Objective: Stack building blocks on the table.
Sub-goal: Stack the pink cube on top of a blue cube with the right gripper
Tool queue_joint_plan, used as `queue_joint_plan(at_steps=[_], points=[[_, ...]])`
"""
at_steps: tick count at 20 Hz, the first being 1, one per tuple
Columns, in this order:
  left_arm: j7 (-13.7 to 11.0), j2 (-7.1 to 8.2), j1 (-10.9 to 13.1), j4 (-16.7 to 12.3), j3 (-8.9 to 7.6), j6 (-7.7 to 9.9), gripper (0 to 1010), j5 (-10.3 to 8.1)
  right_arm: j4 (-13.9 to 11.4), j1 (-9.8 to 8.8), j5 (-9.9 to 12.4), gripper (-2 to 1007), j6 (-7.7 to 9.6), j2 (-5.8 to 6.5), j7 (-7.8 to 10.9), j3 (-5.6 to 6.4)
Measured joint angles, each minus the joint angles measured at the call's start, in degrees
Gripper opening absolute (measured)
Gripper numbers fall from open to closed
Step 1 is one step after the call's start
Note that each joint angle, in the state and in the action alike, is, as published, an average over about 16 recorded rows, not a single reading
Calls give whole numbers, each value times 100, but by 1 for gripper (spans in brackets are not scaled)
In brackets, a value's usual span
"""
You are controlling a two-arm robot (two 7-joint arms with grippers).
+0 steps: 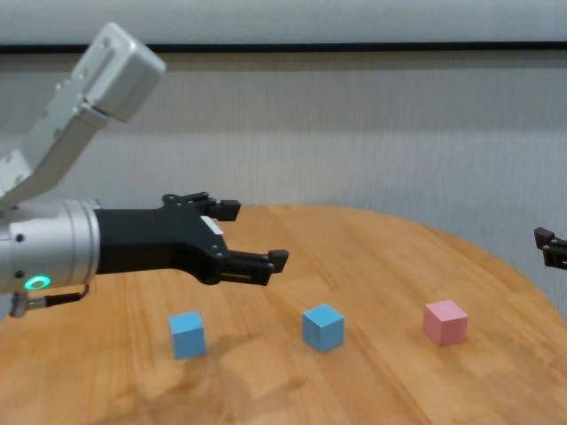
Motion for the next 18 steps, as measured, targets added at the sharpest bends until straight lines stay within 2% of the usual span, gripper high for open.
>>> queue_joint_plan(at_steps=[4,7,13,18], points=[[23,199,166,-273,-79,21,1003,-116,0,0,0,1004,0,0,2,0],[30,276,230,-358,-103,26,1003,-160,-9,2,4,1004,6,-3,24,7],[29,309,258,-384,-104,29,1003,-177,-76,22,69,1004,132,-63,147,22],[23,289,242,-355,-101,25,1003,-172,-142,61,146,1004,351,-218,273,5]])
